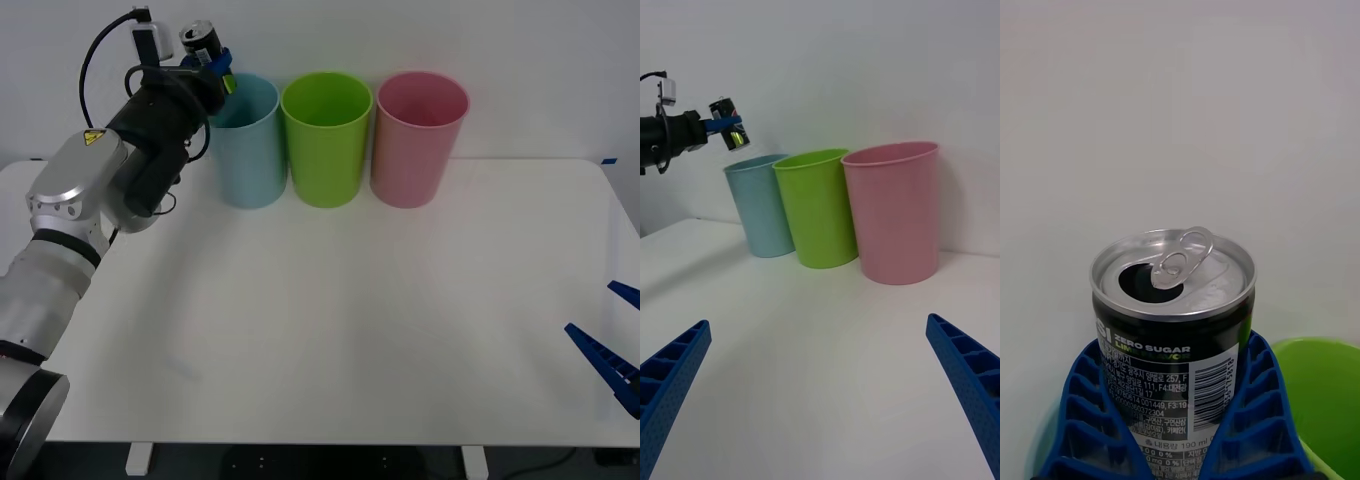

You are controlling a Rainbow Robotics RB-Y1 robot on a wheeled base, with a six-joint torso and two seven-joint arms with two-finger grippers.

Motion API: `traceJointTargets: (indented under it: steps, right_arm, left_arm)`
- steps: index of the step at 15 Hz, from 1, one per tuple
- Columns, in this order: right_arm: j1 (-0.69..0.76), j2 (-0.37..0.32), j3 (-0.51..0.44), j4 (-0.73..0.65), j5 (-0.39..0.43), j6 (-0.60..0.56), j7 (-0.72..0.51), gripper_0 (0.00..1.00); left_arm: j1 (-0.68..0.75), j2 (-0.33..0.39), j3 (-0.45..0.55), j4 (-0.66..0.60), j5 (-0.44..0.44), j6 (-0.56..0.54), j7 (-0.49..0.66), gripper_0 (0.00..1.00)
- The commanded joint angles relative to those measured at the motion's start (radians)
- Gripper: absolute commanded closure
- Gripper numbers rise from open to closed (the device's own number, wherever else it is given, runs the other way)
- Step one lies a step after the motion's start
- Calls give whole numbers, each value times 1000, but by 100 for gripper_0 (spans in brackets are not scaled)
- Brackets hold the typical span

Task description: Grasp the object on the table and drop it into the matching bin: aluminum can to the light blue bin, PET bottle to the pink bin.

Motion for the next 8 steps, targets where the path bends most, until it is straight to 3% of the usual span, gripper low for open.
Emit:
traceJointTargets:
  steps: [1, 4, 8]
  right_arm:
    - [0, 0, 0, 0, 0, 0, 0, 0]
    - [0, 0, 0, 0, 0, 0, 0, 0]
    - [0, 0, 0, 0, 0, 0, 0, 0]
  left_arm:
    - [-78, -9, -43, 99, 9, 27, -3, 100]
    - [-149, -33, -59, 191, 9, 48, -7, 100]
    - [-173, -56, -61, 219, 3, 71, -12, 100]
